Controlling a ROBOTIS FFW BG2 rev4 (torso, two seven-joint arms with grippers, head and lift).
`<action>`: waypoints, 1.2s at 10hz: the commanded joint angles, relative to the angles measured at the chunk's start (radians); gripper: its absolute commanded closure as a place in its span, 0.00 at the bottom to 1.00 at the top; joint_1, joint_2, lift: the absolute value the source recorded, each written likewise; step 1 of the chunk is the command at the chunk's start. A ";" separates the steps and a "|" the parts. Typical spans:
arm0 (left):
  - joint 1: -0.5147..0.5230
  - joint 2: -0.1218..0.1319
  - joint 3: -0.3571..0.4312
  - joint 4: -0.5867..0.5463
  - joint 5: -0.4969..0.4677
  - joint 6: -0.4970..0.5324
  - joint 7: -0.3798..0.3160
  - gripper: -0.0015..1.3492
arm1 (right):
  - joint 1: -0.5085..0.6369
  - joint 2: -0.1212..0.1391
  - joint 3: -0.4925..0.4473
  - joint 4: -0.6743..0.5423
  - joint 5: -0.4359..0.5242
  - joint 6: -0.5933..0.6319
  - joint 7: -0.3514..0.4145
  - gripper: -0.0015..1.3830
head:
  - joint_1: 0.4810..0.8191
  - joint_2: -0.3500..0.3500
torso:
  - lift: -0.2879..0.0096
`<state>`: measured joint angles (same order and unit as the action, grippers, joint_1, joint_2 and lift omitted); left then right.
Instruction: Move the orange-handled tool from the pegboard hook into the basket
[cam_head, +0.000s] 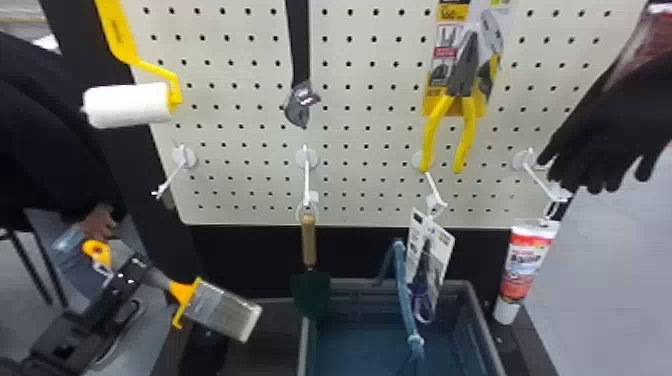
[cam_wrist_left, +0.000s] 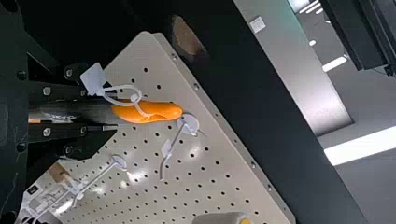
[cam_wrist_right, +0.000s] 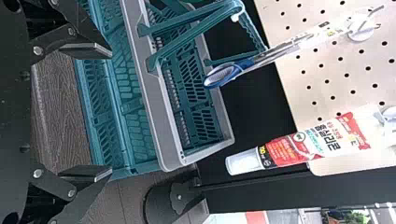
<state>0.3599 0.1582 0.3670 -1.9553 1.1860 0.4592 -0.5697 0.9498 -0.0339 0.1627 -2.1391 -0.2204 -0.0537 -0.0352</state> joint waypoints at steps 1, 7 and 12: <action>0.014 -0.028 0.004 -0.034 -0.059 0.029 0.002 0.90 | 0.002 0.000 0.000 0.000 0.000 0.000 0.000 0.29 | 0.20 0.50 | 0.63; 0.059 -0.019 -0.049 -0.230 -0.186 0.038 0.060 0.90 | 0.002 0.000 0.000 0.000 -0.008 0.003 0.000 0.29 | 0.20 0.50 | 0.63; 0.062 -0.023 -0.079 -0.334 -0.175 0.050 0.119 0.90 | 0.004 0.000 0.000 -0.002 -0.011 0.011 0.000 0.29 | 0.20 0.50 | 0.63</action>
<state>0.4188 0.1355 0.2903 -2.2830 1.0032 0.5078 -0.4515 0.9526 -0.0337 0.1626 -2.1410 -0.2318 -0.0441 -0.0352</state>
